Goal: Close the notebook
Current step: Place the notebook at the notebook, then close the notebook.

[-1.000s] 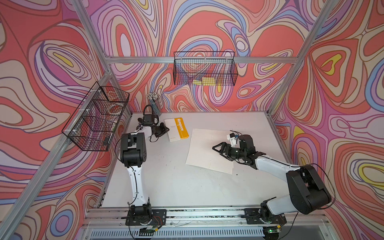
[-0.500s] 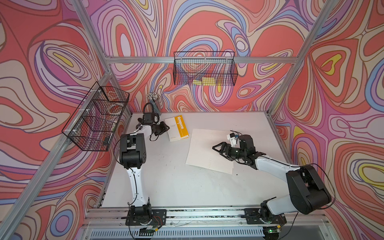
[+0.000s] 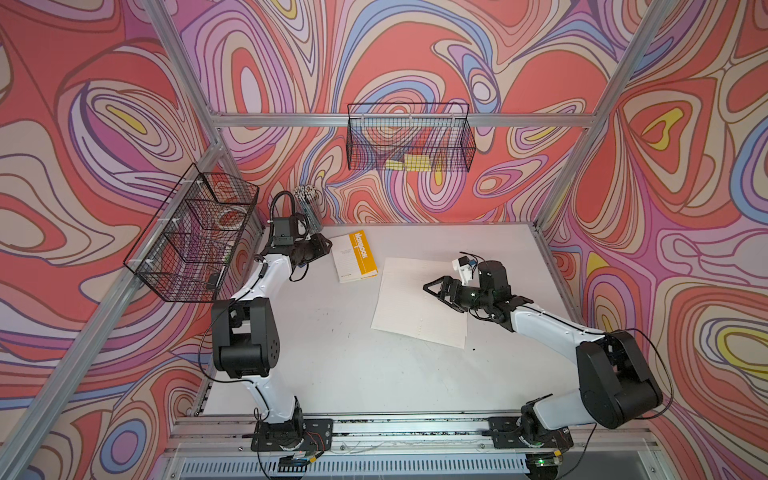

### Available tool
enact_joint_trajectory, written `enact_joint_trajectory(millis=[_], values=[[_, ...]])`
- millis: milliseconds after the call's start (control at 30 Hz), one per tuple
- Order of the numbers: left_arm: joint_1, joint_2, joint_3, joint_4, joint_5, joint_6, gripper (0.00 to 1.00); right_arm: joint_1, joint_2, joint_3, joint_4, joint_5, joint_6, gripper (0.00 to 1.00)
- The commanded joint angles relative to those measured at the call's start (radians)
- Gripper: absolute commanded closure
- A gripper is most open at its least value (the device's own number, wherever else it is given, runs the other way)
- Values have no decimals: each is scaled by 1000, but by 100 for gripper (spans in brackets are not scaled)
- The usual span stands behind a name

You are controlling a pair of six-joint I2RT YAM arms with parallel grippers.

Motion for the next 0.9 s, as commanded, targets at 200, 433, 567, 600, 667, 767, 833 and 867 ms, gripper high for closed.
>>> enact_joint_trajectory(millis=[200,433,567,600,667,767,833,867], values=[[-137,-240,-164,-33,213,-36,52,-8,4,57,-80,-10,-70,2],[-158,-426,-334,-86,258,-69,50,-50,-4,35,-88,-22,-73,2],[-167,-475,-396,-112,290,-76,50,-79,-21,27,-111,-29,-75,2],[-170,-484,-411,-109,295,-80,50,-85,-29,24,-115,-32,-74,2],[-178,-509,-445,-102,292,-91,50,-92,-49,13,-127,-19,-76,2],[-183,-552,-529,-36,295,-139,49,-95,-65,-8,-140,5,-78,2],[-184,-575,-593,21,297,-178,49,-97,-71,-27,-138,9,-63,2],[-186,-585,-625,45,302,-202,49,-98,-78,-35,-137,7,-57,2]])
